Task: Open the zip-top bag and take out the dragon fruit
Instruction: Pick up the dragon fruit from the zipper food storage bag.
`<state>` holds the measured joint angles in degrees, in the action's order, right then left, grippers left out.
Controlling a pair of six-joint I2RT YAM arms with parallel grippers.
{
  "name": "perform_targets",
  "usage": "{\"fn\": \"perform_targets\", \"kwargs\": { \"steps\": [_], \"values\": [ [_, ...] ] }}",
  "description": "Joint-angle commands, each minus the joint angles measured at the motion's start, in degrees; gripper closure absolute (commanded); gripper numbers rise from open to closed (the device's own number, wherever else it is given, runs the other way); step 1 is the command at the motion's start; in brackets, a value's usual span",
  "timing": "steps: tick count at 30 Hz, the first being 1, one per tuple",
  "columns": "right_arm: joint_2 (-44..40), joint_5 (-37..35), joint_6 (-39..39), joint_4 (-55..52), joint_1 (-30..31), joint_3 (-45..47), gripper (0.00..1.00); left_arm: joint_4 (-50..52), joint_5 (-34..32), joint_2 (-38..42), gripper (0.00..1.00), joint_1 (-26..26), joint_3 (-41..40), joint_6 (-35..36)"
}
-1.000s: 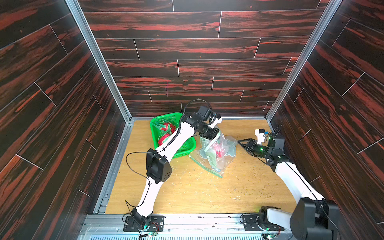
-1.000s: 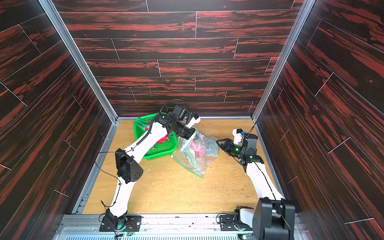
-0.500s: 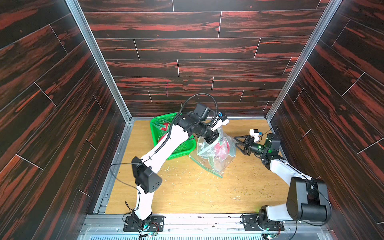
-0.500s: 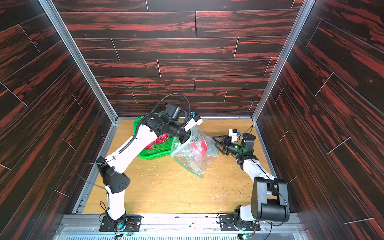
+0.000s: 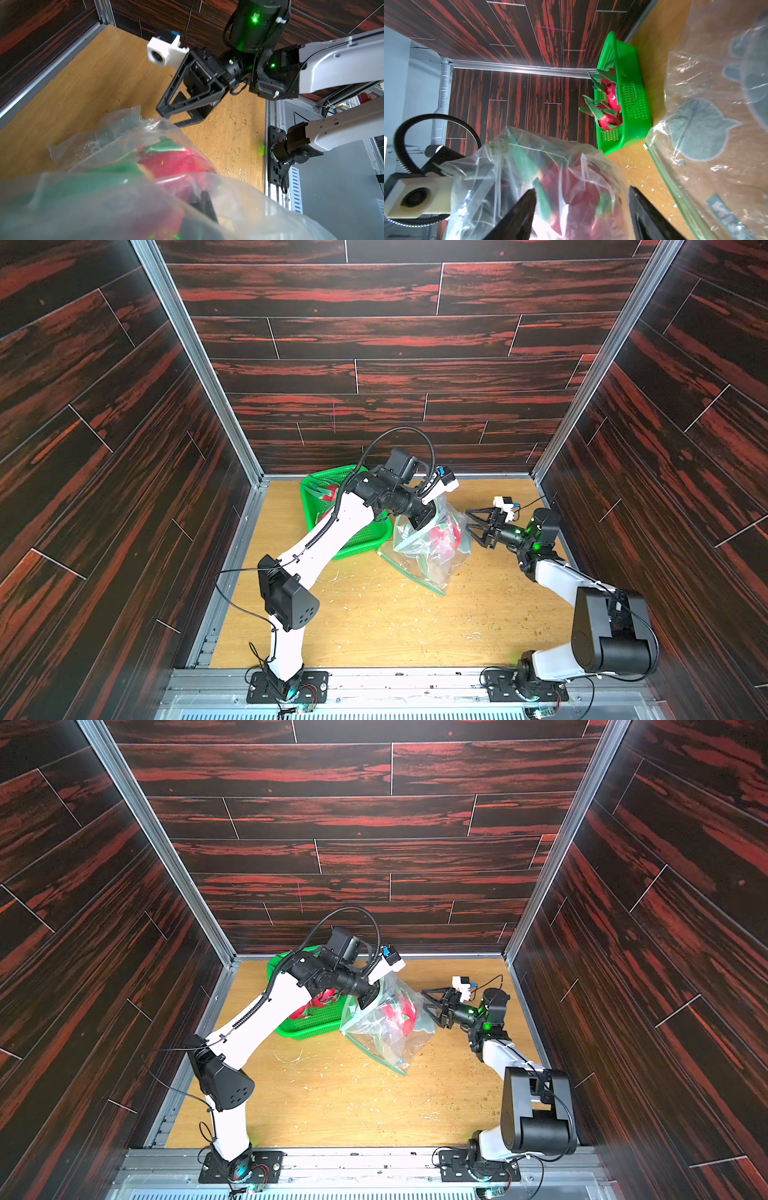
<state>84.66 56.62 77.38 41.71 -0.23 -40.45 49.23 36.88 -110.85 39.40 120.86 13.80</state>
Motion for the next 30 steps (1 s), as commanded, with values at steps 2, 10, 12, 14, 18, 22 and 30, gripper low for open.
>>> {"fn": "perform_targets", "kwargs": {
  "steps": [2, 10, 12, 14, 18, 22, 30],
  "values": [
    [2.1, 0.7, 1.6, 1.9, 1.1, -1.3, 0.27, -3.1, 2.0, 2.5, 1.0, 0.4, 2.1, 1.2],
    [3.0, 0.3, 4.4, 6.5, 1.5, -1.3, 0.7, -2.7, 2.0, 2.2, 1.0, 0.7, 3.2, 1.2],
    [3.0, 0.0, 4.5, 6.9, 1.5, -1.2, 0.87, -2.7, 1.7, 2.3, 1.0, 0.7, 3.1, 1.2],
    [2.9, -0.3, 4.4, 6.8, 1.4, -1.0, 0.98, -2.7, 1.1, 2.4, 1.0, 0.7, 3.1, 1.1],
    [2.9, -0.7, 2.6, 5.1, 0.8, -0.9, 1.0, -2.7, -0.8, 3.2, 1.0, 0.7, 3.1, 1.1],
    [2.2, -1.0, -0.9, -0.2, -0.4, -0.9, 1.0, -2.9, -2.6, 4.7, 1.0, 0.7, 2.6, 1.1],
    [-0.2, -1.7, -10.6, -11.3, -4.2, -1.2, 1.0, -6.7, -6.7, 9.7, 1.0, 0.7, -1.0, 0.1]
  ]
}}
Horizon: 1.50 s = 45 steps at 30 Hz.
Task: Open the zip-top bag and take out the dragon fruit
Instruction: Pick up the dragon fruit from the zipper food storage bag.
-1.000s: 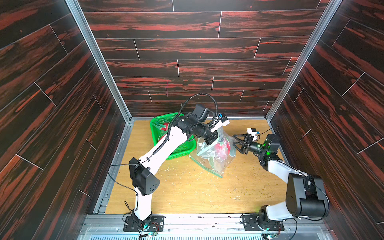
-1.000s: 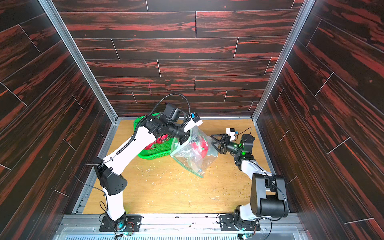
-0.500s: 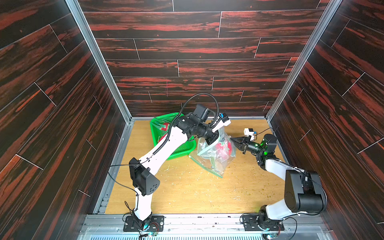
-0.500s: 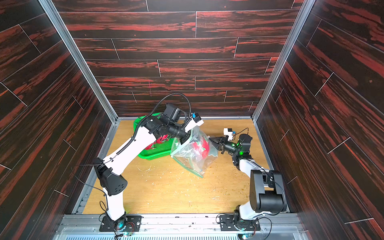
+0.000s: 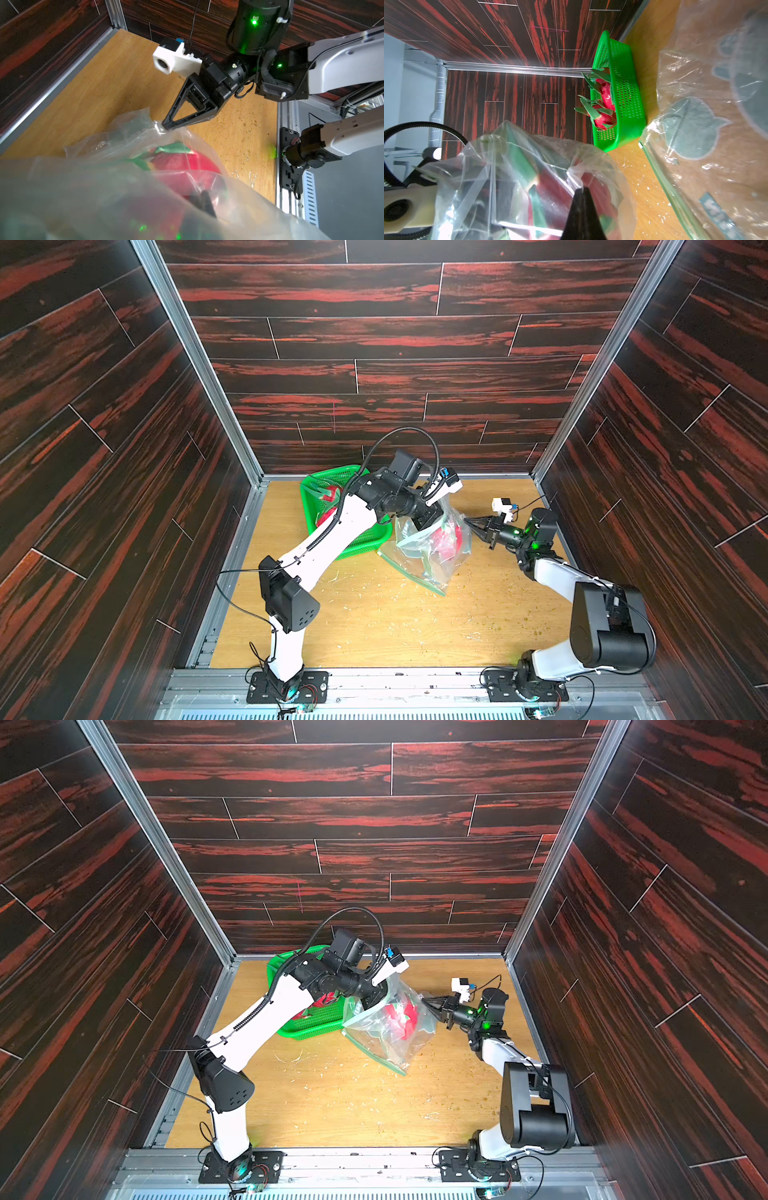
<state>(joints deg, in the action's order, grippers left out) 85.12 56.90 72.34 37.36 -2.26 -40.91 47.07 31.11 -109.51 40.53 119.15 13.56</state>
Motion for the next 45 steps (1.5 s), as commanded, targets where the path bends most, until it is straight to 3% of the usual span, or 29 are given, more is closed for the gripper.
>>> {"fn": "perform_targets", "kwargs": {
  "steps": [1, 17, 37, 45],
  "values": [
    [-0.8, -2.1, -6.6, -8.0, -2.5, -0.8, 1.0, -4.7, -1.3, 8.8, 1.0, -0.5, 0.4, 0.3],
    [-0.5, -3.4, -14.4, -15.4, -4.5, -0.9, 1.0, -10.8, -8.5, 17.5, 1.0, -0.5, -5.4, -0.6],
    [0.7, -5.5, -26.6, -25.6, -9.6, 0.9, 1.0, -10.0, -11.5, 21.3, 1.0, 0.3, -5.1, 1.0],
    [0.7, -6.8, -28.7, -27.7, -10.2, 0.4, 1.0, -9.1, -16.0, 21.4, 1.0, 0.5, -4.4, 1.9]
  ]
}}
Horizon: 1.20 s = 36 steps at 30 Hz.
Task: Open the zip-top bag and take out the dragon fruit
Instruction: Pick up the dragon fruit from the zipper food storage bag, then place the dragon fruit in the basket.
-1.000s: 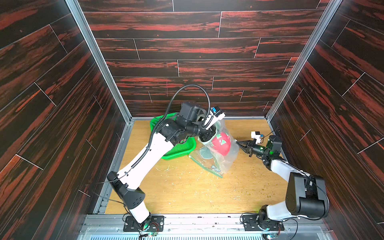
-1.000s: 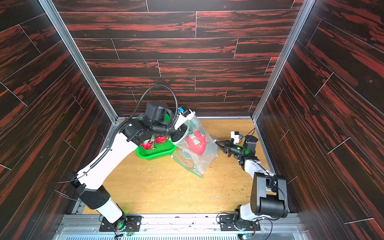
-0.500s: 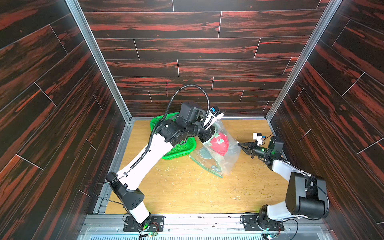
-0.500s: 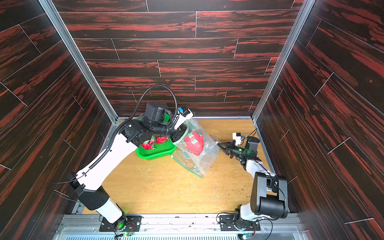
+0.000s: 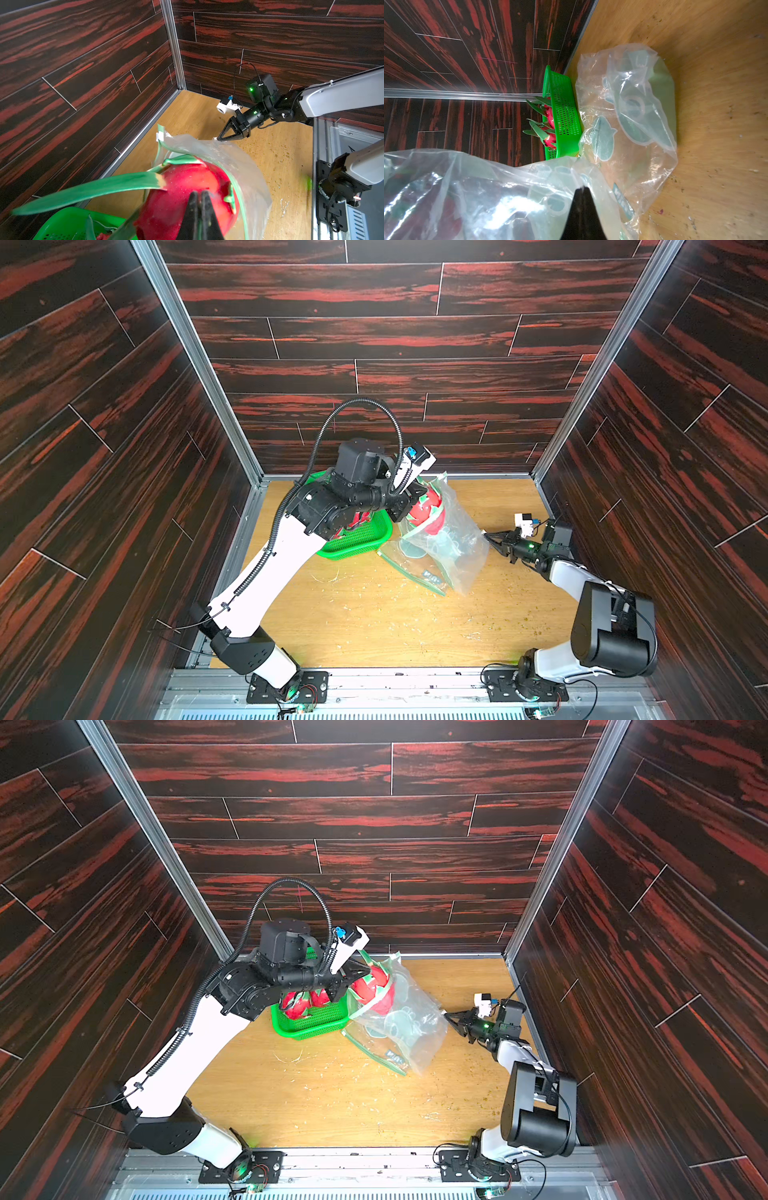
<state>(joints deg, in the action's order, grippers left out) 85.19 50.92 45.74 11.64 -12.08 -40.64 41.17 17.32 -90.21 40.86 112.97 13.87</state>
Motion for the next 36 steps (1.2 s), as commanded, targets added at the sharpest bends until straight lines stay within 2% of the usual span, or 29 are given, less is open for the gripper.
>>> {"fn": "perform_targets", "kwargs": {
  "steps": [1, 15, 26, 36],
  "values": [
    [0.7, -0.8, -2.2, -2.0, -0.4, 0.1, 1.0, -3.2, -3.4, 1.9, 1.0, 0.2, 2.0, 1.6],
    [-1.4, -4.1, -2.8, -3.9, -2.0, 0.9, 1.0, -3.2, -21.4, 1.2, 1.0, -1.1, 3.7, 4.6],
    [-4.3, -7.4, -2.8, -5.7, -4.2, 1.8, 1.0, -3.4, -23.1, 0.4, 1.0, -9.1, 1.1, -0.6],
    [-6.0, -8.5, -2.4, -6.5, -5.8, 1.4, 1.0, -2.8, -23.3, -3.2, 1.0, -12.8, -3.4, -4.5]
  ]
}}
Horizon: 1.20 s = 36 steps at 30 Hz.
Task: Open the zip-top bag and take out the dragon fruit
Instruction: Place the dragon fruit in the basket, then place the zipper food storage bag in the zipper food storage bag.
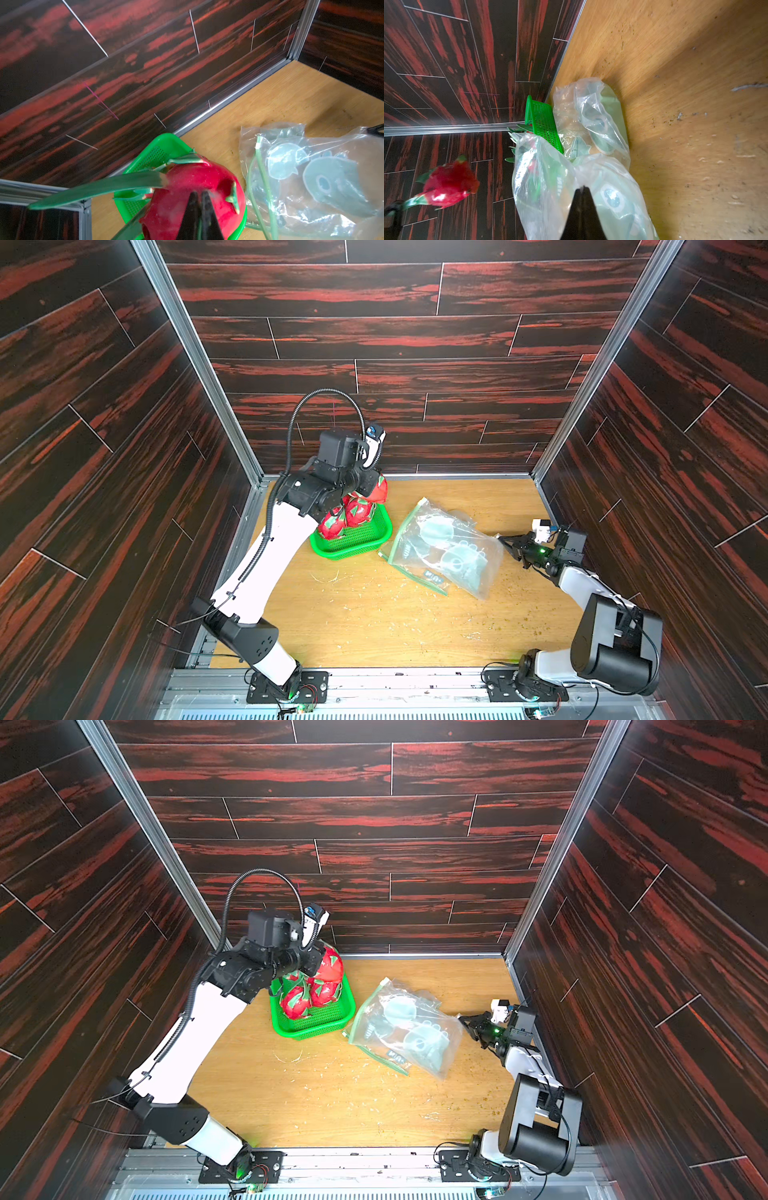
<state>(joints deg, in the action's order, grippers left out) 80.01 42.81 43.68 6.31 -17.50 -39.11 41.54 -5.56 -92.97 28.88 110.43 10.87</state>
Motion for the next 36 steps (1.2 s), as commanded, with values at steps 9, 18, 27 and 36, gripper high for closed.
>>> {"fn": "perform_targets", "kwargs": {
  "steps": [9, 18, 27, 36],
  "values": [
    [-1.7, -1.0, -0.5, -2.1, -0.4, -1.2, 1.0, -6.0, -0.1, -3.3, 1.0, -2.9, -7.3, -6.4],
    [-2.0, -1.1, -0.6, -2.6, -0.5, -1.6, 1.0, -7.3, -3.3, -6.5, 1.0, -3.7, -9.6, -9.0],
    [-1.9, -1.3, -0.8, -3.0, -0.5, -1.8, 1.0, -6.9, -4.2, -9.8, 1.0, -3.8, -10.5, -10.2],
    [-2.0, -1.5, -0.9, -3.1, -0.5, -2.0, 1.0, -7.1, -2.7, -11.4, 1.0, -3.7, -13.6, -12.0]
  ]
}}
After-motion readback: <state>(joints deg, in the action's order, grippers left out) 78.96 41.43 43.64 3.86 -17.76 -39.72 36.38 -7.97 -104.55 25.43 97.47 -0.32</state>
